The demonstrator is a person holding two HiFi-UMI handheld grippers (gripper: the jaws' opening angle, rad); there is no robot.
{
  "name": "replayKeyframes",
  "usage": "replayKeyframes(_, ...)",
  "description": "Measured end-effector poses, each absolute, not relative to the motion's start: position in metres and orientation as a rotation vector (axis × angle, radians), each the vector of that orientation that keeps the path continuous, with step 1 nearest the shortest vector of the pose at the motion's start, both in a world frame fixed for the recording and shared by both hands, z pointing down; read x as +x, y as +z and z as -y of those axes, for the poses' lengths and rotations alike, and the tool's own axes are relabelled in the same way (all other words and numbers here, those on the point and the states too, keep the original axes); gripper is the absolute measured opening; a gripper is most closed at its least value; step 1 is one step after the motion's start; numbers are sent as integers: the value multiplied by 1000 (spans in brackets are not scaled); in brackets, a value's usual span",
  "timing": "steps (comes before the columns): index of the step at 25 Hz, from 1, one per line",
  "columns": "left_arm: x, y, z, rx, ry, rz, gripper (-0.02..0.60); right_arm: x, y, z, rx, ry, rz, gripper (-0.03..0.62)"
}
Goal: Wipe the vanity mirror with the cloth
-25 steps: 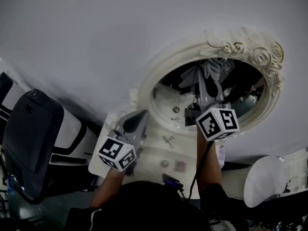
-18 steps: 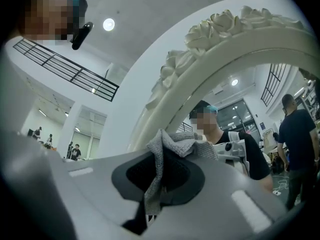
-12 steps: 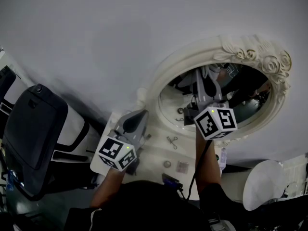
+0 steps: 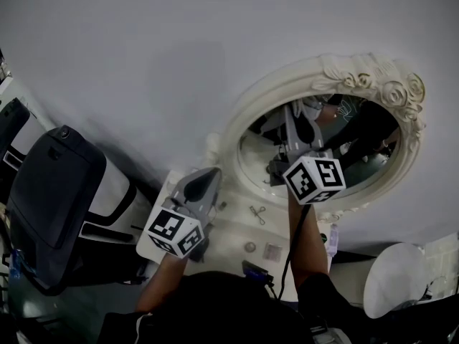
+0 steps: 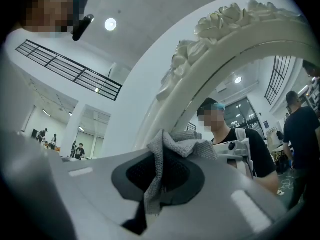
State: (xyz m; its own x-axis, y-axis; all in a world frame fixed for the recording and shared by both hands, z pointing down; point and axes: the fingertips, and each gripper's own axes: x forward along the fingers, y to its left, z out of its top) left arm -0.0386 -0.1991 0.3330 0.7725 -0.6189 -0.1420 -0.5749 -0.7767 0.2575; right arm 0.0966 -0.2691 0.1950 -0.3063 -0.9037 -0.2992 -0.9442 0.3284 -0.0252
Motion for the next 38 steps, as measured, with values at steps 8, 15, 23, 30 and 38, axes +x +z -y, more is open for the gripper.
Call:
replayKeyframes(8,-29,331,183,2781,-319,906,-5,120,195,223,-1697,214,-2235,18)
replayKeyframes(15,16,327,166,2820,-310,722,-5,178,199,160,-1849,233,-2082,17)
replayKeyframes(23,90,323,137,2861,-293,467,-4,256,215,89,-2073,239,-1886,17)
replayKeyframes(30,143,320,115,2883,-271,323,-3,311,237,53,-2193,210,-1766,17)
replayKeyframes(38,184,323,110,2901,-238,307,-3,359,262,60,-2209,143,-1758,18)
